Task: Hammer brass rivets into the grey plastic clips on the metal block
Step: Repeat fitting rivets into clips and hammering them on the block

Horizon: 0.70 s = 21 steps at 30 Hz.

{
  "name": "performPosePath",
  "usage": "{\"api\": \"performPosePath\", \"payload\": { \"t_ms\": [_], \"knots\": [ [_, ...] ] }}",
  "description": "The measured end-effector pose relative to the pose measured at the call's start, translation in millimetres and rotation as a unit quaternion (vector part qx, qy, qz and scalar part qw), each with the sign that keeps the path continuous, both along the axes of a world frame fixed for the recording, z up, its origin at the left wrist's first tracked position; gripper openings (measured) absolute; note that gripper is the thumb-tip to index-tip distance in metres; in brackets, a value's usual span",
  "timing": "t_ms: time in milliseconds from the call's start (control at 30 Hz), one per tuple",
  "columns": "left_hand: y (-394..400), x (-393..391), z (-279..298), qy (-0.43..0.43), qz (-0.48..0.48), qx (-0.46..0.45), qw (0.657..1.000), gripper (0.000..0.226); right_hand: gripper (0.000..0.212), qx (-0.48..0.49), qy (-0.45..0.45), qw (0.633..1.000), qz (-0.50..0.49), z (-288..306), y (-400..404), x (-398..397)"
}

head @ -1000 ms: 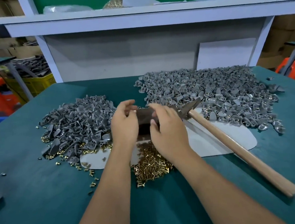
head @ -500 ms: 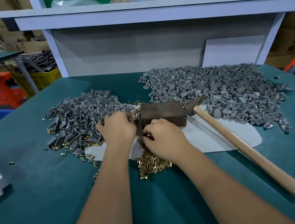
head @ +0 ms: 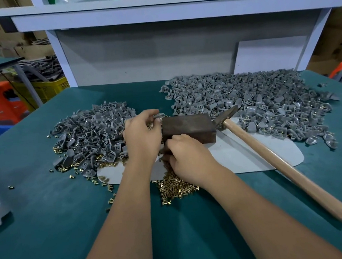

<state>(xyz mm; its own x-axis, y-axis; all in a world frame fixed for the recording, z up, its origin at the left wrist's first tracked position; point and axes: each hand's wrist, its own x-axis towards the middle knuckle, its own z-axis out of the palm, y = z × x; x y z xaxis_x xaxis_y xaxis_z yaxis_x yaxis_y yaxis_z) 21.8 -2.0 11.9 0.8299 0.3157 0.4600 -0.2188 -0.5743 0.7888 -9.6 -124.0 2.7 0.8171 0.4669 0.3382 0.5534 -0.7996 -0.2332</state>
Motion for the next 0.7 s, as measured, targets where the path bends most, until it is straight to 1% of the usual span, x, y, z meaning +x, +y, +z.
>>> {"api": "performPosePath", "payload": {
  "t_ms": [100, 167, 300, 500, 600, 700],
  "knots": [
    [-0.7, 1.4, -0.2, -0.011, -0.009, -0.044, 0.999, 0.022, 0.026, 0.011, 0.006, 1.000, 0.005, 2.7, 1.4, -3.4],
    [-0.5, 3.9, -1.1, -0.001, -0.019, -0.063, 0.998, 0.023, 0.031, -0.001, 0.003, 1.000, 0.008, 3.3, 3.4, -5.2],
    [-3.0, 8.4, -2.6, 0.016, -0.055, -0.090, 0.994, 0.031, 0.018, -0.006, -0.005, 1.000, 0.029, 4.8, 5.7, -7.3],
    [-4.5, 11.1, -4.7, 0.004, -0.059, -0.126, 0.990, 0.023, 0.010, 0.005, 0.002, 0.999, 0.038, 6.7, 5.1, -7.9],
    [-5.2, 10.3, -4.7, 0.005, -0.056, -0.123, 0.991, 0.019, 0.004, 0.065, 0.000, 0.998, 0.023, 8.5, 2.5, -6.3],
    [-6.5, 7.8, -5.0, 0.008, -0.050, -0.107, 0.993, 0.033, 0.005, 0.159, -0.032, 0.986, -0.023, 9.9, -3.3, -0.1]
  ]
}}
